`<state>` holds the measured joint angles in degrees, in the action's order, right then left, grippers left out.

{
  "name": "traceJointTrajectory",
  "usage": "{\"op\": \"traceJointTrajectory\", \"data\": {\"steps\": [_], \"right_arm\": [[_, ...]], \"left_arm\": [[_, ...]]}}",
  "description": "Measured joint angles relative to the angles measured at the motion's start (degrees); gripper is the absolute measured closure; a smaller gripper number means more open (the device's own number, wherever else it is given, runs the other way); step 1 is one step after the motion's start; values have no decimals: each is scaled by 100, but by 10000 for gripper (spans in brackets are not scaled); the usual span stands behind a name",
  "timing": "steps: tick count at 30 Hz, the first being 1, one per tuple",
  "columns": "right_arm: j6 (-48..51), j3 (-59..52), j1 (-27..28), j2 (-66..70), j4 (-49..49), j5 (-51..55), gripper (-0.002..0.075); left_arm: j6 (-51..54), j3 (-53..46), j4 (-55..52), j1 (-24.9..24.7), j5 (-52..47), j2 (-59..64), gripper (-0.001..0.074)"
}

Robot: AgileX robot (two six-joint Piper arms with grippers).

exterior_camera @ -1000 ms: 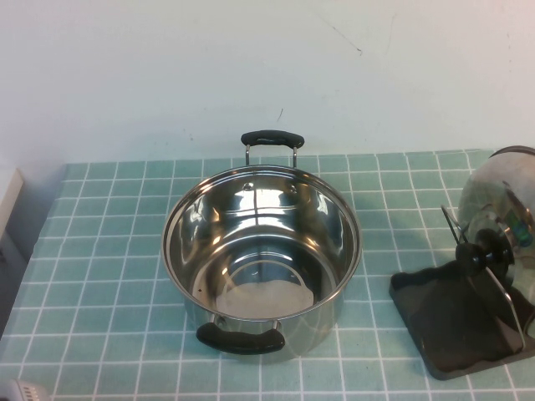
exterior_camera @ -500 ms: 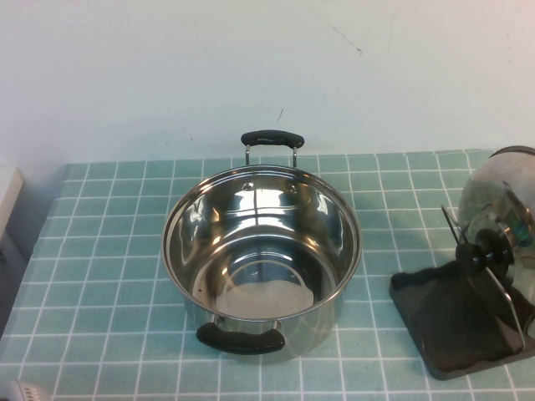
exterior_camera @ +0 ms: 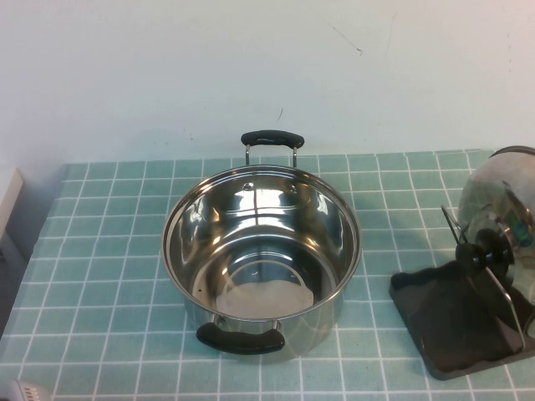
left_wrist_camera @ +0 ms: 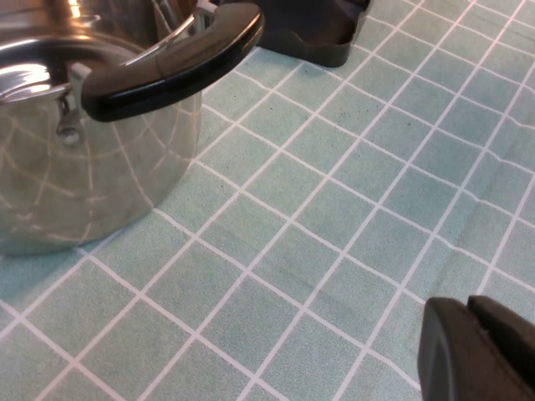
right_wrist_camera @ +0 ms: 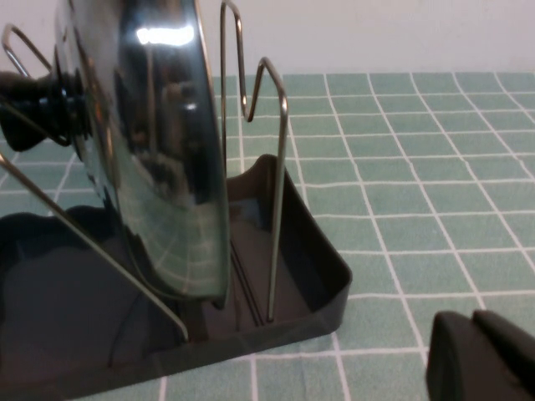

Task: Put pot lid on rack

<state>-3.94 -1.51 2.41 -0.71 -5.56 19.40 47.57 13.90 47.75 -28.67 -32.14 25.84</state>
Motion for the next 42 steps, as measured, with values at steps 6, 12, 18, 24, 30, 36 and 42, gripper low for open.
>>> {"op": "traceJointTrajectory", "data": {"steps": [6,12,18,24,30,36,42], "right_arm": [[0,0,0,0,0,0,727],[31,0,0,0,0,0,727],[46,0,0,0,0,2,727],[46,0,0,0,0,2,727],[46,0,0,0,0,14,727],[46,0,0,0,0,14,727],[46,0,0,0,0,14,727]], "left_arm": [[0,0,0,0,0,0,738],[0,0,-3,0,0,0,738],[-124,-13,-417,0,0,-128,738],[-3847,-13,-3080,0,318,-927,738],[-6388,-206,-5883,0,371,-1504,738],[-5910,-562,-6150,471,406,-2025,738],[-5513,-969,-5266,1787,1152,-2580,738]]}}
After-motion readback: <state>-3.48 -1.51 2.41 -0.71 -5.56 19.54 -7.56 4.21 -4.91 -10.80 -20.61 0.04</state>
